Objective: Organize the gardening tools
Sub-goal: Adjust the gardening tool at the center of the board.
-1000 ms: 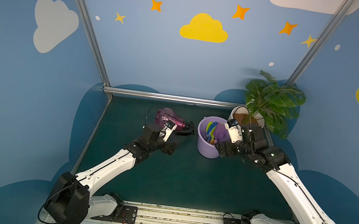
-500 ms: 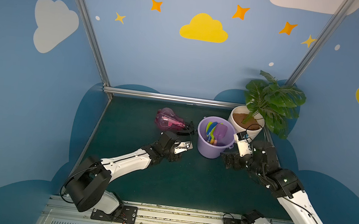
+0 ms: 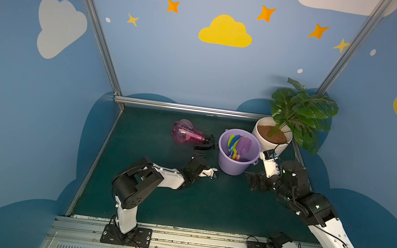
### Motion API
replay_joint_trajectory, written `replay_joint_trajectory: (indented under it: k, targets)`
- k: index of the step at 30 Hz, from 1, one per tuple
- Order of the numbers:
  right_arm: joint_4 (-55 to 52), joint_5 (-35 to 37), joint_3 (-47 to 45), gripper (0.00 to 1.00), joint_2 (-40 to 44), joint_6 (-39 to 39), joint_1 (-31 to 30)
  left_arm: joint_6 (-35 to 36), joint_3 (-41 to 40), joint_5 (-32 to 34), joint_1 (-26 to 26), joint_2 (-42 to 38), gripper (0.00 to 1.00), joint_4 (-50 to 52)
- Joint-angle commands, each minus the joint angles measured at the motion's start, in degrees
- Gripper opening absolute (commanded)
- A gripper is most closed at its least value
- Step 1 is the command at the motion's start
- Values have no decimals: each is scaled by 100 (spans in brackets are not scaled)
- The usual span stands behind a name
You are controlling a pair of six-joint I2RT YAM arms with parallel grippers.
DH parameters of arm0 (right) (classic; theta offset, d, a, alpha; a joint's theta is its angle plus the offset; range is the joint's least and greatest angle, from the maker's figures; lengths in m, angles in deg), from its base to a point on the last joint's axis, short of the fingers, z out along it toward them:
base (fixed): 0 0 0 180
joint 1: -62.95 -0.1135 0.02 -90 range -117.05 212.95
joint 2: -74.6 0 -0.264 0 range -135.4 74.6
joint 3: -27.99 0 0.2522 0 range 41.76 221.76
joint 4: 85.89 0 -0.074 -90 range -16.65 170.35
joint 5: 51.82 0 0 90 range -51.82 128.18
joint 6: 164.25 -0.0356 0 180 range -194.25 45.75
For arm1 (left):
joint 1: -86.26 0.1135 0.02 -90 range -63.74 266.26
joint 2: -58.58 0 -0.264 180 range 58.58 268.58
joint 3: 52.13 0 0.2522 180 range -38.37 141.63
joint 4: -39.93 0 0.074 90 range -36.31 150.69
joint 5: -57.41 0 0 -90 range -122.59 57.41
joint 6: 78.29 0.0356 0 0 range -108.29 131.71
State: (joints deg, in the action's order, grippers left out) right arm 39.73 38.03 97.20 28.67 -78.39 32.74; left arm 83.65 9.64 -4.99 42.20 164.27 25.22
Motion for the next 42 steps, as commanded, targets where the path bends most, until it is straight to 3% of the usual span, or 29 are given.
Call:
replay_joint_trajectory:
  k: [1,12,26,38,42]
  targets:
    - [120,-110,-73,98,48,-76,-11,545,228,164,-18,149,92,-810]
    - [152,-295,-152,98,25,-131,-19,1102,925,411,101,918,88,-1069]
    - [269,-480,-242,98,75,-144,-20,1106,1382,527,341,1391,71,-1094]
    - [369,-532,-282,98,-30,-159,-28,1110,1411,573,427,1502,47,-1347]
    - [388,-535,-289,98,-57,-156,-29,1216,1403,642,450,1542,33,-1575]
